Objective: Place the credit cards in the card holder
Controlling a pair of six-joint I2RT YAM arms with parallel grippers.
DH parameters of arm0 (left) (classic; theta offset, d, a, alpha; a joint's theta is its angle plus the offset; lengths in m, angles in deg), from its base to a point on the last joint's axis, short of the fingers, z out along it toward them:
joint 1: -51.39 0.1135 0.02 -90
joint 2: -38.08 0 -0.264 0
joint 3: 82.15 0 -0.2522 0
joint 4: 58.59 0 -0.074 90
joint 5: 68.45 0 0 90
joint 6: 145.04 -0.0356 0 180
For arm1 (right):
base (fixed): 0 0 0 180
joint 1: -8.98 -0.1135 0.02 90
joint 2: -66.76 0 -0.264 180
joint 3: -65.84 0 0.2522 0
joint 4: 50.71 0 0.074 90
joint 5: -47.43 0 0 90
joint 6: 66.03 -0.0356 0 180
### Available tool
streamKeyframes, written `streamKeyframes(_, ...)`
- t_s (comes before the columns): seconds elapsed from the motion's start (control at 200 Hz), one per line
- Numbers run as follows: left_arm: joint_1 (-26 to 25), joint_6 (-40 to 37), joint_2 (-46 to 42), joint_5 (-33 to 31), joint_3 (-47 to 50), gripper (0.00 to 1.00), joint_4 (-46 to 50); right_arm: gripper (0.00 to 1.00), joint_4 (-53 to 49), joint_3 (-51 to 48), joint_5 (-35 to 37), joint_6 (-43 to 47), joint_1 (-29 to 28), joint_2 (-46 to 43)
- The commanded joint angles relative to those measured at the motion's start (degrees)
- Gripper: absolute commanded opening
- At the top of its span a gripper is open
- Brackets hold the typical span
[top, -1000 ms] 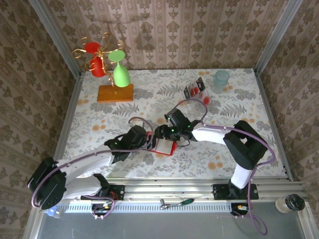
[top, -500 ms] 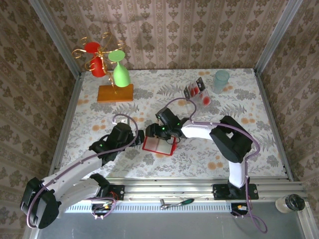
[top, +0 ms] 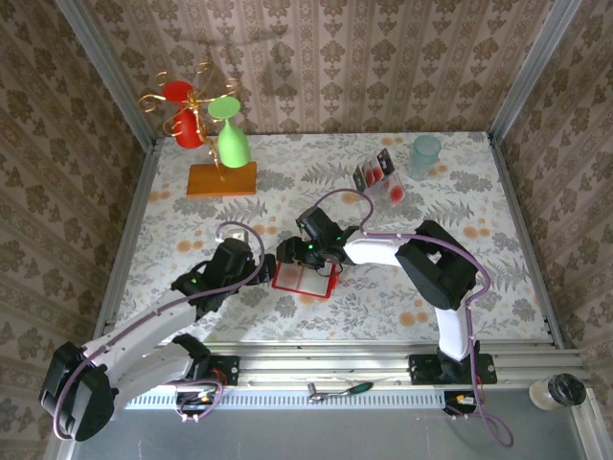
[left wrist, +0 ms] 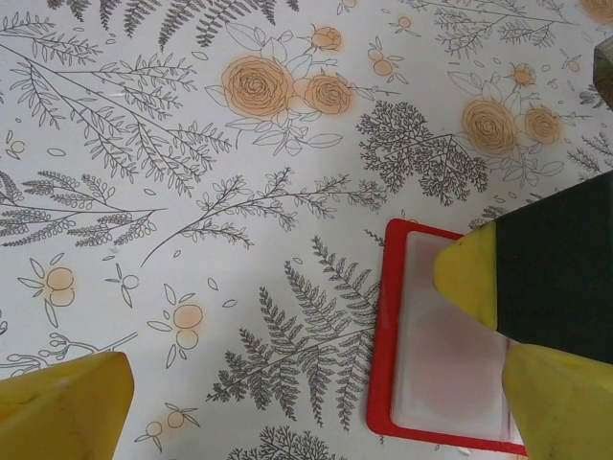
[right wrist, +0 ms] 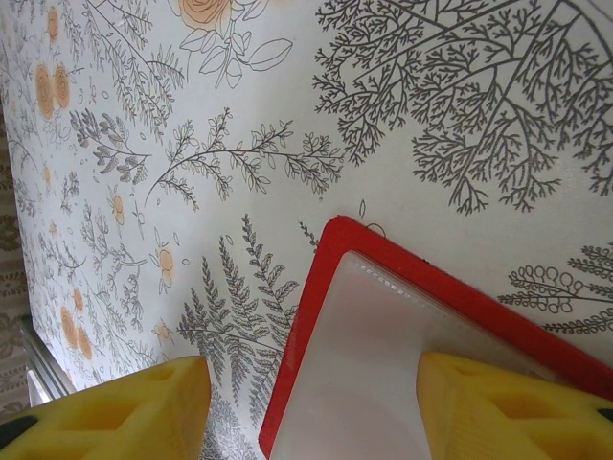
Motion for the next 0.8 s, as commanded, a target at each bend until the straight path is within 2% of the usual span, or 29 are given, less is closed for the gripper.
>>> streamKeyframes(0.0,0.47,-1.23,1.21,1.24,0.56,1.00,-1.10,0.60,-0.92,0.00,-1.36,0.65,0.19,-3.05)
streamKeyframes(0.35,0.15,-2.26,8.02,4.04,-1.66,1.00,-5.42,0.60,-3.22,-5.65,1.44,2.01,2.27,-12.99)
streamKeyframes(0.54,-1.21,-3.66,12.49,4.81,-3.85,1.00,-7.08,0.59,-11.64,-9.45,8.12,5.93,2.53,-19.85)
streamKeyframes(0.79,-4.75,-6.15,17.56,1.66,-6.51,1.00,-6.83,0.59,-21.31,-14.54,17.94,9.93,2.16,-27.78)
